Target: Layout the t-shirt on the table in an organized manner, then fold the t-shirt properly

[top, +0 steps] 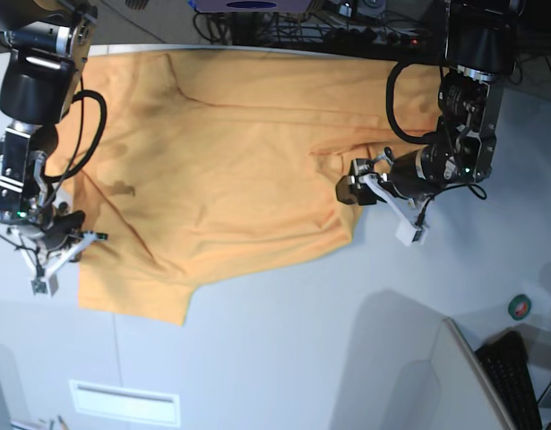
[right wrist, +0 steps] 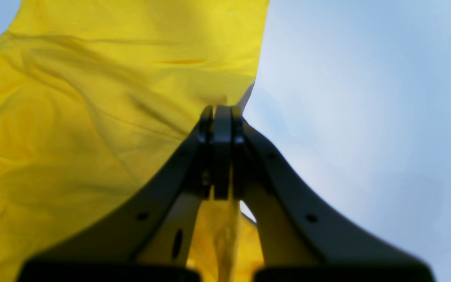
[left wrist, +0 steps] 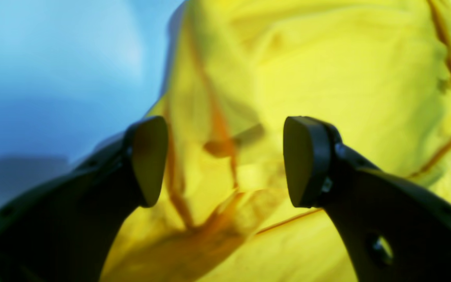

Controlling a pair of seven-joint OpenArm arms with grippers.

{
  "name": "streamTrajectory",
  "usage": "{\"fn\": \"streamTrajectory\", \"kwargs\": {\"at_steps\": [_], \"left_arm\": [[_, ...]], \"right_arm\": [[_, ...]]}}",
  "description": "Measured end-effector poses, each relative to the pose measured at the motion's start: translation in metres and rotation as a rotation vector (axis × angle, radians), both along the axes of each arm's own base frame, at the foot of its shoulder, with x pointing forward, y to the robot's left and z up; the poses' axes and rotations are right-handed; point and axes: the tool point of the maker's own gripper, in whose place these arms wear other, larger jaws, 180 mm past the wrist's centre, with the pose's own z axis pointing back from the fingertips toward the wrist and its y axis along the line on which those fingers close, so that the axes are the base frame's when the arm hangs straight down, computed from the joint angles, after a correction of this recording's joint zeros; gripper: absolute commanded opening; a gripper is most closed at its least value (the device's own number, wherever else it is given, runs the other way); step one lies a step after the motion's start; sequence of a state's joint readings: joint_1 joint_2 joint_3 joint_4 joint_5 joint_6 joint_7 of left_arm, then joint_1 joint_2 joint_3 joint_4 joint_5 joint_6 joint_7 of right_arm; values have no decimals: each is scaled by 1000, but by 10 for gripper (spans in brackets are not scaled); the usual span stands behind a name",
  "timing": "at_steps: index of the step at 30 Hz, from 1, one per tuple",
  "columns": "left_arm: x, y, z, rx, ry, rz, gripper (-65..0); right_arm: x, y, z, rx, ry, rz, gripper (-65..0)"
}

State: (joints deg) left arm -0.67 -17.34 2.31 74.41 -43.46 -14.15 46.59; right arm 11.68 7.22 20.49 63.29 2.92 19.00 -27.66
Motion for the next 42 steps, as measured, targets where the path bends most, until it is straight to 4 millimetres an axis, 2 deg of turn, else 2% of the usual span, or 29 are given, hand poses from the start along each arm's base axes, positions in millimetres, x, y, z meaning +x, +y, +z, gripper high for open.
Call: {"fn": "streamTrajectory", "kwargs": {"at_steps": [3,7,12,19,24,27,30,32,36,42], "left_arm": [[0,-6,-7,-22,23,12,-224],[2,-12,-6,-37,20,14,-225],[-2,-32,-8,-40,25,-49,-225],[-6,-39,-10,-39,32,-72,-229],[-10,-39,-13,-38,41,-74,-326],[-13,-42,-14,-35,44,-91,-336],[-22,-58,-17,-35,59,-147,-336],[-26,-67,-14,-43,56,-178,-336],[-30,-66,-12,-44,48,-175,-334],[-33,-70,1,-49,9,-198,-332]], "right_arm": [[0,0,0,0,0,0,-650],[0,0,0,0,-1,0,-650],[0,0,0,0,-1,0,-650],[0,0,0,0,-1,0,-650],[0,0,0,1,-1,0,-650],[0,0,0,0,-1,-1,-650],[0,0,0,1,-1,0,-650],[0,0,0,1,-1,0,-650],[0,-1,0,-2,-1,-1,-650],[0,-1,0,-1,0,-1,-650]]}}
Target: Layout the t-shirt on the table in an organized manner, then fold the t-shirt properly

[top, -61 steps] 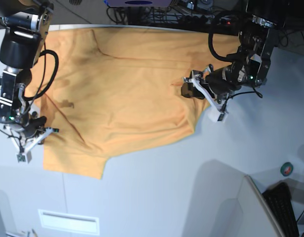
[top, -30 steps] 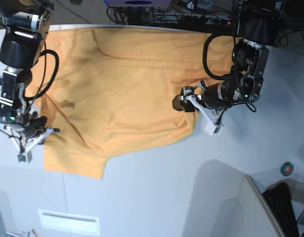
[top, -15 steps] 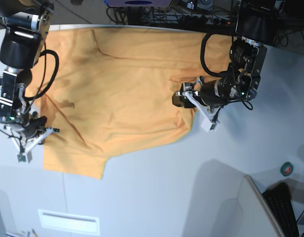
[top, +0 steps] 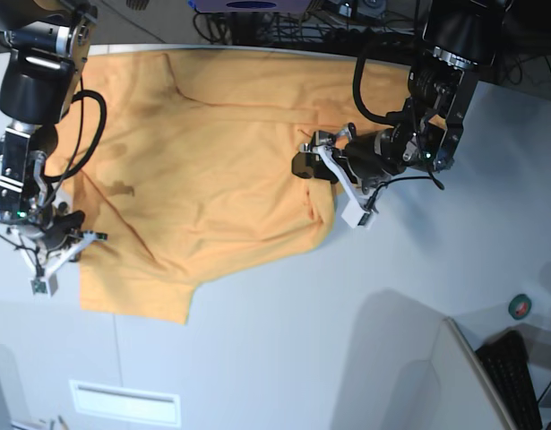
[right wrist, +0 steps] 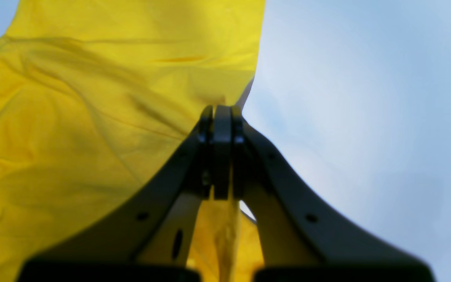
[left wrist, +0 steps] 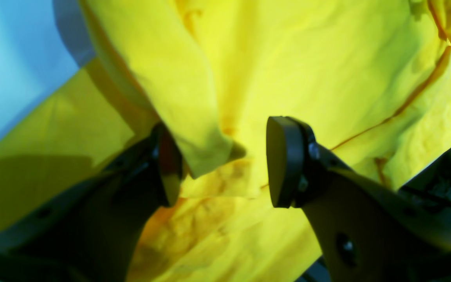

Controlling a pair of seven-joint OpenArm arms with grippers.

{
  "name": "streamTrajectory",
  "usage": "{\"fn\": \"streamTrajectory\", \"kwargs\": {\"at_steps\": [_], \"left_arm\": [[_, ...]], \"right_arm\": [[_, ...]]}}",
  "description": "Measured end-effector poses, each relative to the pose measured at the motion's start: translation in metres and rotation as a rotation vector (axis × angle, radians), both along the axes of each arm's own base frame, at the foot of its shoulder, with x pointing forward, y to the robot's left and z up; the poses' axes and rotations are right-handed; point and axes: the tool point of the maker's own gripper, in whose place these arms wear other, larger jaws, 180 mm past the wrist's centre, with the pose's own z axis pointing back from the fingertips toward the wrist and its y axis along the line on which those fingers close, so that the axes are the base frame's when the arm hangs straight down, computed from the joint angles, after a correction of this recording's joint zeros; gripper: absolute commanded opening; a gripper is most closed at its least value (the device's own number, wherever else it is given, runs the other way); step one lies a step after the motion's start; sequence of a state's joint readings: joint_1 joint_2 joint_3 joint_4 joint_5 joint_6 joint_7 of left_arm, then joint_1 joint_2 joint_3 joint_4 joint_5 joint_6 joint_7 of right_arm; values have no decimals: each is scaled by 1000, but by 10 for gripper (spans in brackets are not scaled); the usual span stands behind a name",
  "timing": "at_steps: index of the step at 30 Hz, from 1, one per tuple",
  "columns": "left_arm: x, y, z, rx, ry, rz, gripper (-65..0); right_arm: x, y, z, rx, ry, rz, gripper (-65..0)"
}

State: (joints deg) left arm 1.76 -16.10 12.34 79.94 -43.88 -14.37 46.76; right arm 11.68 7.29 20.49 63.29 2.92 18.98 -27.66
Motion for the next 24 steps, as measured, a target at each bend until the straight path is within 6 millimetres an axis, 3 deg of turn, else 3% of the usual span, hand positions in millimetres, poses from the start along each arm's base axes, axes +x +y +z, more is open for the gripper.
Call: {"fn": "streamTrajectory", "kwargs": {"at_steps": [4,7,10,12,14,18,20,24], "left_arm": [[4,4,11,14,-35,-4,-324],[1,-4,27,-16,-58,-16,-240],[5,15,36,-17,-69,52,-191],[10,35,36,23,-71,89,-188],[13,38,33,25,-67,104,-183],[2,18,12,-3,6,67,-183],[-1,18,5,0,30,64,-183],[10,18,9,-3,9,79,-183]], "right_arm": [[0,0,0,0,-1,0,-650],[0,1,0,2,-1,1,-650],[0,0,0,-2,0,1,-650],[0,0,0,-1,-2,1,-650],[1,1,0,2,-3,2,-650],[0,0,0,-2,-1,2,-650],[0,0,0,-1,-1,1,-650],[0,1,0,0,-1,2,-650]]}}
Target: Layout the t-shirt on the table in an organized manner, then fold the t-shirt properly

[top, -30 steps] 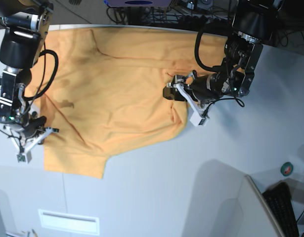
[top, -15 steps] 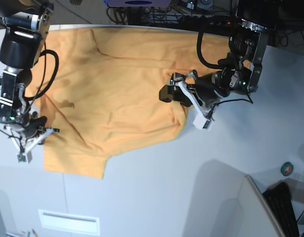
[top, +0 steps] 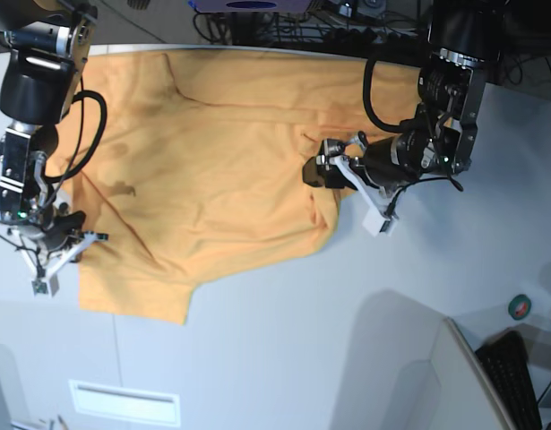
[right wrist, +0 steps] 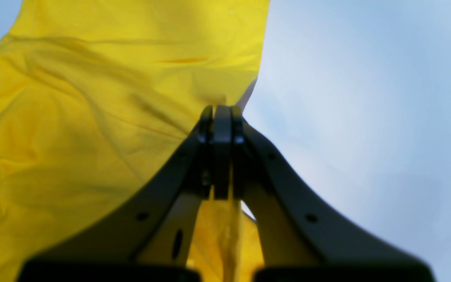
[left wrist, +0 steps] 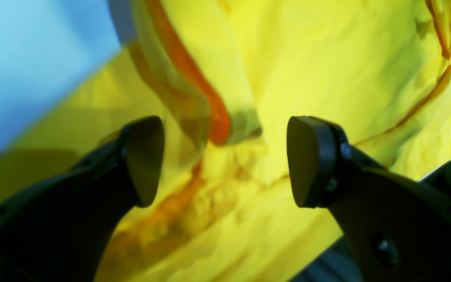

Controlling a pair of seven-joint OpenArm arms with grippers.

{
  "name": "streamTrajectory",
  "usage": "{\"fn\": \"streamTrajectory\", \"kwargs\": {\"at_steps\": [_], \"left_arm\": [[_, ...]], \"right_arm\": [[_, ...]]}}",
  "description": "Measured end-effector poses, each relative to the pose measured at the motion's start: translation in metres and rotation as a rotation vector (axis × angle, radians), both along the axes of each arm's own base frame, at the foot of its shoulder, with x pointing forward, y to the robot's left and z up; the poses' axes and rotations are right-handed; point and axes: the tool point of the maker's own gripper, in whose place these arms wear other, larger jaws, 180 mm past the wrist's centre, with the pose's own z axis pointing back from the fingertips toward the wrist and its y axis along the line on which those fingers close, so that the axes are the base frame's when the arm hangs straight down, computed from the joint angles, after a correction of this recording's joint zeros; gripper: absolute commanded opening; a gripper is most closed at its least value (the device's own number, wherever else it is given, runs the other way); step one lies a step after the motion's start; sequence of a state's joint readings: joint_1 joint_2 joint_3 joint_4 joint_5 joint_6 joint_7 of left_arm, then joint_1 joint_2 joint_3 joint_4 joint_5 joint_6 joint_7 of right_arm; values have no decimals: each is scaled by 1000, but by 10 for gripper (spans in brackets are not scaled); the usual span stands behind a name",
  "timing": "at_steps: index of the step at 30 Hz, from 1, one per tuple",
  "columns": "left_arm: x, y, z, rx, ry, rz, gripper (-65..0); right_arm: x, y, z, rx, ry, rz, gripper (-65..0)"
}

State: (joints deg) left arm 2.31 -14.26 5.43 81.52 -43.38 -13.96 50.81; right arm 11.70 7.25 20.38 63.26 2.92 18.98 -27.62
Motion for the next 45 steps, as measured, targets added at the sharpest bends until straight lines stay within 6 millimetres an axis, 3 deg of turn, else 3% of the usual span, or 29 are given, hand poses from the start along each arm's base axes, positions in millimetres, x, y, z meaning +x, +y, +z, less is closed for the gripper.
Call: {"fn": "streamTrajectory", "kwargs": {"at_steps": [4,7,11,19,28,39,45], "left_arm": [[8,-17,6,-35,-16,-17,-189],[4,-25,-2,-17,9,-65,-193],[1,-28,-10,-10,35,-80,-193],[0,-30,-9,-9,29,-90,-194],[-25,-40,-23,43,76,-217,-194],[-29,-7,-28,111,87,-226,-194],[-29,-5,-28,115,87,-224,-197]], "right_arm": [[0,-1,0,-2,2,0,-650],[0,-1,0,-1,1,0,-650],[0,0,0,0,1,0,-650],[0,-1,0,-1,1,0,-650],[0,-1,0,-2,1,0,-650],[-1,-2,0,0,0,-5,-650],[0,-2,0,0,0,-4,-650]]}}
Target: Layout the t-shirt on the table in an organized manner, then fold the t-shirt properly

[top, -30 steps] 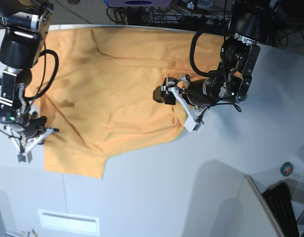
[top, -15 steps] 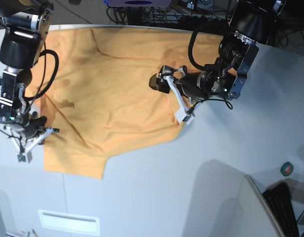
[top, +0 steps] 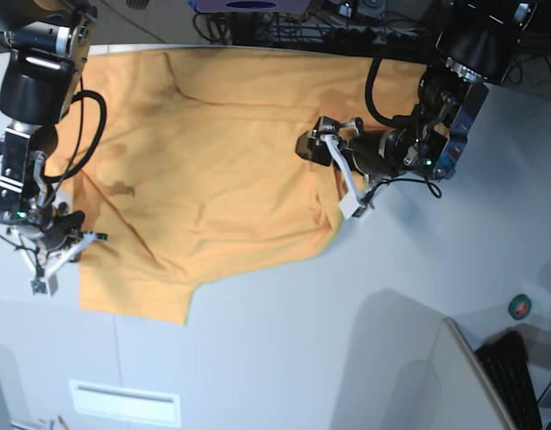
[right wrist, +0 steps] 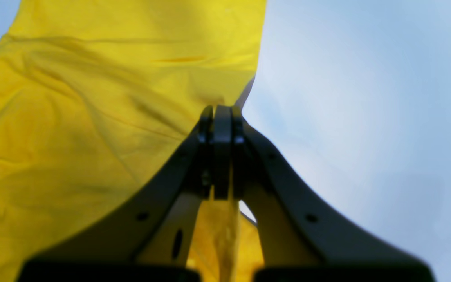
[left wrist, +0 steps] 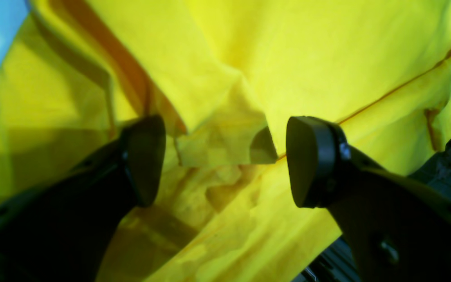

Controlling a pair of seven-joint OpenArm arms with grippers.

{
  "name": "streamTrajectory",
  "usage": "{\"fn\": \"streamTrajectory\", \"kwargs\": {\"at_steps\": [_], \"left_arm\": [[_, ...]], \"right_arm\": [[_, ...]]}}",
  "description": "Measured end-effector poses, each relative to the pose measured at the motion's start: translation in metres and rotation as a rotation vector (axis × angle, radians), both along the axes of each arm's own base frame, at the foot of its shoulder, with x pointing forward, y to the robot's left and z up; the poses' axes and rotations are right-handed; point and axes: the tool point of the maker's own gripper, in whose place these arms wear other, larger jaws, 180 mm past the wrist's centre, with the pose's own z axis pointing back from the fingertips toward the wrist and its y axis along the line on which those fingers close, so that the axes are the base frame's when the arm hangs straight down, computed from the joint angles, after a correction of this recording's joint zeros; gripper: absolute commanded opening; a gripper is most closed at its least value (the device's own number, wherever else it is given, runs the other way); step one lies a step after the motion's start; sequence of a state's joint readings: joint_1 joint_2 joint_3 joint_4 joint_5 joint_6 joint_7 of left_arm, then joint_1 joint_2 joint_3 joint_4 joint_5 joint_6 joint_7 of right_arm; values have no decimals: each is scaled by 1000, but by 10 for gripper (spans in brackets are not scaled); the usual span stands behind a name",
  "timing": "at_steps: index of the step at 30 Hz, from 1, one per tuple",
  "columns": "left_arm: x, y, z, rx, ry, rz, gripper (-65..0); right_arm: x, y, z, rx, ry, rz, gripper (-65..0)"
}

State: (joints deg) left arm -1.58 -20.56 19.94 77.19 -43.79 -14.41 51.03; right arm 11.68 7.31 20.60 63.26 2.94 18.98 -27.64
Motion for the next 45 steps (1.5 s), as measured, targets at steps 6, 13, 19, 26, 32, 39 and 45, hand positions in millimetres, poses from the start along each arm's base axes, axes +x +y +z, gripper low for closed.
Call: {"fn": "streamTrajectory", "kwargs": {"at_steps": [6,13,19,26,32,39,45], "left_arm": [[-1,-2,0,-2,4,-2,-354],[1,-11,2,-22,0,-1,-400],[1,-8,3,-14,9,-8,-517],[-3,-7,3,-3,31,-22,-599],[-4,-7,3,-1,35,-24,-444],[0,-10,9,-10,14,-30,-291],[25,8,18,-18,-22,66,-291]], "right_arm": [[0,0,0,0,0,0,-650],[0,0,0,0,0,0,-650],[0,0,0,0,0,0,-650],[0,0,0,0,0,0,-650],[0,0,0,0,0,0,-650],[0,0,0,0,0,0,-650],[0,0,0,0,0,0,-650]]}}
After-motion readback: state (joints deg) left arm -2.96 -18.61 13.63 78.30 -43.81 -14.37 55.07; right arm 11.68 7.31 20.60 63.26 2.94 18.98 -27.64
